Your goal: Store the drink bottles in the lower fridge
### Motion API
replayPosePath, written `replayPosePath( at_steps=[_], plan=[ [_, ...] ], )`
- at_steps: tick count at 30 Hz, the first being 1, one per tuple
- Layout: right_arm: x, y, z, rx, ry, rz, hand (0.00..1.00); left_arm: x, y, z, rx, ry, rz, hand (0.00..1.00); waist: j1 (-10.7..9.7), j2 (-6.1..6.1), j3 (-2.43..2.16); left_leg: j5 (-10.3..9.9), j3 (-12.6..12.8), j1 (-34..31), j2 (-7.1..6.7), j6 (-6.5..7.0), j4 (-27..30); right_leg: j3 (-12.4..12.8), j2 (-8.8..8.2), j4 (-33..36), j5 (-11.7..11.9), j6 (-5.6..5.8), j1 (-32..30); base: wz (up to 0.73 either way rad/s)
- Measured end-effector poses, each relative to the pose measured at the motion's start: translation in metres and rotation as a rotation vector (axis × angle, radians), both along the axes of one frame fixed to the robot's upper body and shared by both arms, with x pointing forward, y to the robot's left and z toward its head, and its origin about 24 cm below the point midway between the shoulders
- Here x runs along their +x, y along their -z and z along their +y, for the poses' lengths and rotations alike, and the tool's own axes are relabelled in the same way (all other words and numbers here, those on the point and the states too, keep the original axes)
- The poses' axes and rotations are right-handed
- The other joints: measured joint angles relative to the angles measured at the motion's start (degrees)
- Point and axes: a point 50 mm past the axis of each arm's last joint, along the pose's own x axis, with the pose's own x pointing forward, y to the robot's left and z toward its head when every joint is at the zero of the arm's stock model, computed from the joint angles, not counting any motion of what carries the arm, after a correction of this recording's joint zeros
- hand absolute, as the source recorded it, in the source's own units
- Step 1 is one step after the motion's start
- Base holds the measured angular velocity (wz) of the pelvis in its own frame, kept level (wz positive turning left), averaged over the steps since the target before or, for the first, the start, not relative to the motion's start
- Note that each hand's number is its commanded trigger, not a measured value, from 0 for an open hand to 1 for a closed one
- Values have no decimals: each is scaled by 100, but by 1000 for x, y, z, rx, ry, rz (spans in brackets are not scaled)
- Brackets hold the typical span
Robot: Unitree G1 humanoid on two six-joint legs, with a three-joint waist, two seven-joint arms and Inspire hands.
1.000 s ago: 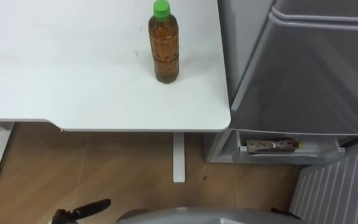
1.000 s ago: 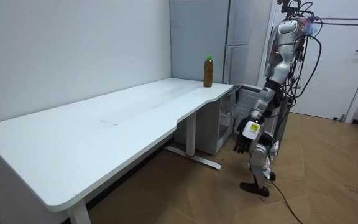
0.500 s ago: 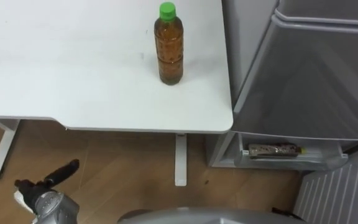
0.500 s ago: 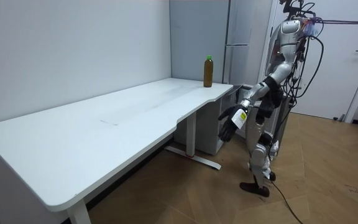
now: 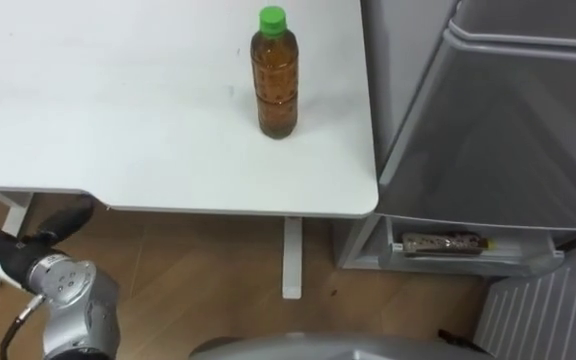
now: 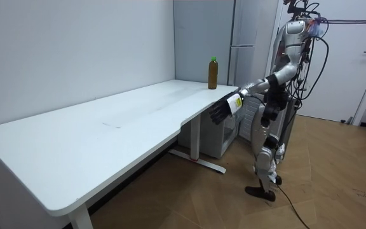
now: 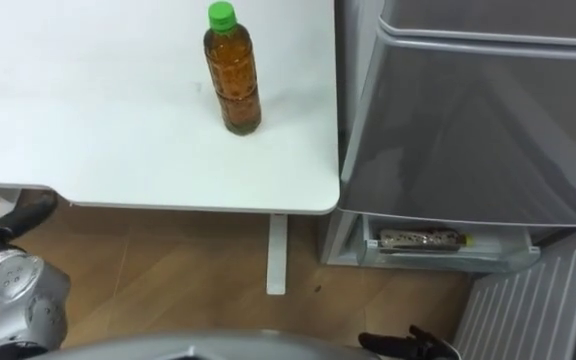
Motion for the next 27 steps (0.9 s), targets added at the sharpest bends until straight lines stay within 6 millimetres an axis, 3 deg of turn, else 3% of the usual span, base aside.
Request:
replayPosePath(
  at_steps=[4,8,11,19,27],
  plan=[
    [1,0,0,-3,-2,-6,0,5,-14,-1,63,18,-43,0,-18,6,6,0,-107,-47,-21,1,34,-34,-7,0,0,0,8,13],
    [0,0,0,2,-11,1,0,26,-54,-9,157,105,-246,0,-20,2,15,0,-169,-87,-24,2,87,-20,-3,5,0,0,14,8],
    [-1,0,0,2,-6,2,0,36,-70,-18,227,197,-303,0,-32,26,17,1,-149,-76,-22,1,51,-4,0,0,0,0,20,-3],
    [4,1,0,4,-3,2,0,47,-74,-32,233,357,-316,0,-126,20,36,0,-140,-94,-16,0,95,7,4,2,0,0,14,0],
    [5,1,1,24,-10,-7,0,61,-98,-41,248,474,-424,0,-197,-16,65,0,-122,-74,-13,0,83,21,3,0,0,0,6,0]
  ],
)
